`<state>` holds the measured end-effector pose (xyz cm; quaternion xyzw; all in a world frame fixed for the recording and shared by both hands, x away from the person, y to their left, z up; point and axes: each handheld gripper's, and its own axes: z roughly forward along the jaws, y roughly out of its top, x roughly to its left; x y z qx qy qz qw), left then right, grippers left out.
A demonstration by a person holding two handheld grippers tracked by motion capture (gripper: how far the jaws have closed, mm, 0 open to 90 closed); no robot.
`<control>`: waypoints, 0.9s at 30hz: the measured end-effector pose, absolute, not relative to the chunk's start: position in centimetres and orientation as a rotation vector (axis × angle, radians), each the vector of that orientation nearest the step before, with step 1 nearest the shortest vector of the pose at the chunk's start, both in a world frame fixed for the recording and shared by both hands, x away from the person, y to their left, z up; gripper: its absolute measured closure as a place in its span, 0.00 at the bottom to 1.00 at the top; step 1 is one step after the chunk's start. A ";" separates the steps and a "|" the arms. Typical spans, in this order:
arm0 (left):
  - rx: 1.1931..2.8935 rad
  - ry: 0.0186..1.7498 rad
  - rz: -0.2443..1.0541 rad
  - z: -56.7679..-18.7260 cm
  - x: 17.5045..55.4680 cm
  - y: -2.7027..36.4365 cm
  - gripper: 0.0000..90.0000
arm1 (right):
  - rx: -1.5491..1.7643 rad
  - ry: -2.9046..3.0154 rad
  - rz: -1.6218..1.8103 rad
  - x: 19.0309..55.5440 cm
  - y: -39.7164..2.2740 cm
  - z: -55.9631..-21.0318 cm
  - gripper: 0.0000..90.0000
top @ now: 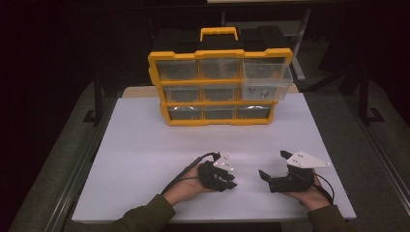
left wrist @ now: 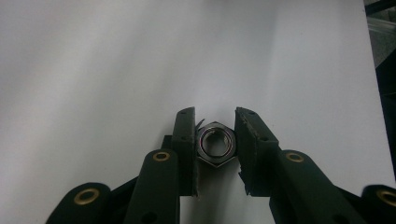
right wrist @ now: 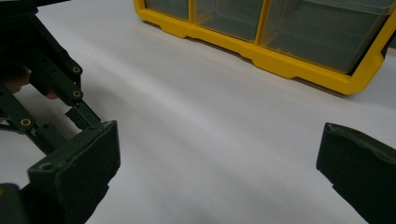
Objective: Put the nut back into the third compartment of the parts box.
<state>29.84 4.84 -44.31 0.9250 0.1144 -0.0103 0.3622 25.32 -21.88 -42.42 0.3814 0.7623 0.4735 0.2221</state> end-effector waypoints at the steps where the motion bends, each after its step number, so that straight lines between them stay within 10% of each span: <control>1: 2.382 0.294 -0.032 -44.3 29.8 4.8 0.78 | 1.055 2.106 1.308 25.3 -21.9 -42.4 0.00; 27: 2.284 0.347 -0.073 -40.3 31.5 6.2 0.78 | 1.051 2.097 1.315 25.3 -21.9 -42.3 0.00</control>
